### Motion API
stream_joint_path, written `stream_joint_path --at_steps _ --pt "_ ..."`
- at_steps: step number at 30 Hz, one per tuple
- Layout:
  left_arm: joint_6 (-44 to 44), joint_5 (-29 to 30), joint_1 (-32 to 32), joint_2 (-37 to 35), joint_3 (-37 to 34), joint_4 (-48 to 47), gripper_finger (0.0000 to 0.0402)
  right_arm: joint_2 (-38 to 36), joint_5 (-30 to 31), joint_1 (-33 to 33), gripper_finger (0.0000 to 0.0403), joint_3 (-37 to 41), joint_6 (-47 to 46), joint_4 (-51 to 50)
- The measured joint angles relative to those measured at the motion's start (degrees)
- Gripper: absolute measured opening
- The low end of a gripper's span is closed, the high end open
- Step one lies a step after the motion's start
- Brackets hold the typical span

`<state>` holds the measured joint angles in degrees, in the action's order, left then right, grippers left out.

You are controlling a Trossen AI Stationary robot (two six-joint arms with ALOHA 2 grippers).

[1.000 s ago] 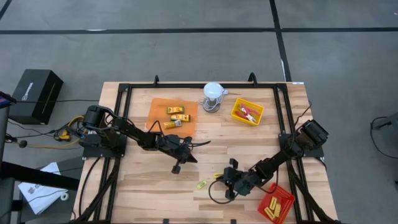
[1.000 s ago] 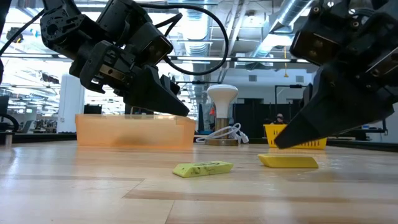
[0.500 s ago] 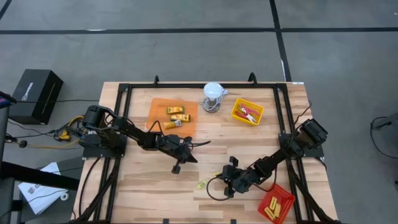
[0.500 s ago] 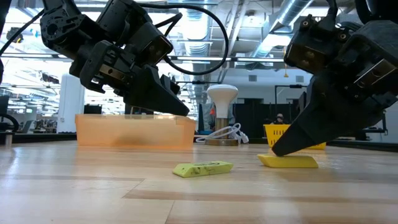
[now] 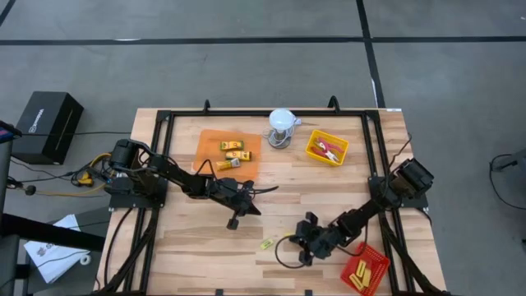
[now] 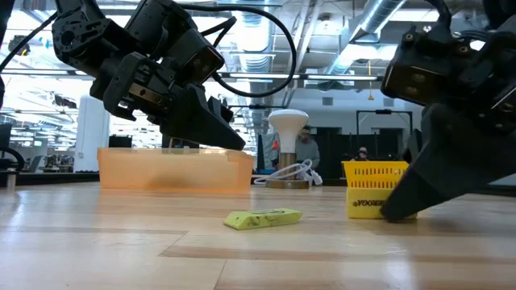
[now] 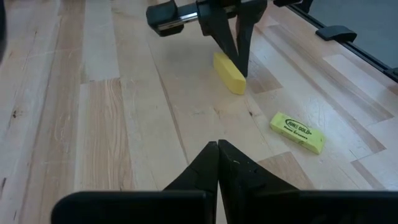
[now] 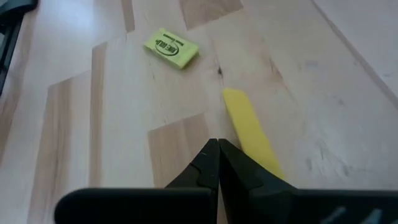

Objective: Pick & Place School Supplies
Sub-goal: Put the yellow eraser into the red bin

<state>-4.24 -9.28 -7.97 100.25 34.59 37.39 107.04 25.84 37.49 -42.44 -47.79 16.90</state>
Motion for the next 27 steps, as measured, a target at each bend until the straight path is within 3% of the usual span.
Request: stream_joint_path --at_steps 9,19,24,27 --pt "0.0 0.0 0.0 0.0 0.0 0.0 0.0001 0.0 -0.4 0.1 0.0 0.0 -0.3 1.2" --pt "0.0 0.0 0.0 0.0 0.0 -0.1 0.0001 0.0 -2.9 3.7 0.0 0.0 2.1 14.5" --pt "0.0 0.0 0.0 0.0 0.0 -0.1 0.0001 0.0 2.8 4.9 0.0 -0.1 13.1 26.9" --pt "0.0 0.0 0.0 0.0 0.0 -0.1 0.0001 -0.3 4.7 3.2 0.0007 -0.1 16.1 27.3"
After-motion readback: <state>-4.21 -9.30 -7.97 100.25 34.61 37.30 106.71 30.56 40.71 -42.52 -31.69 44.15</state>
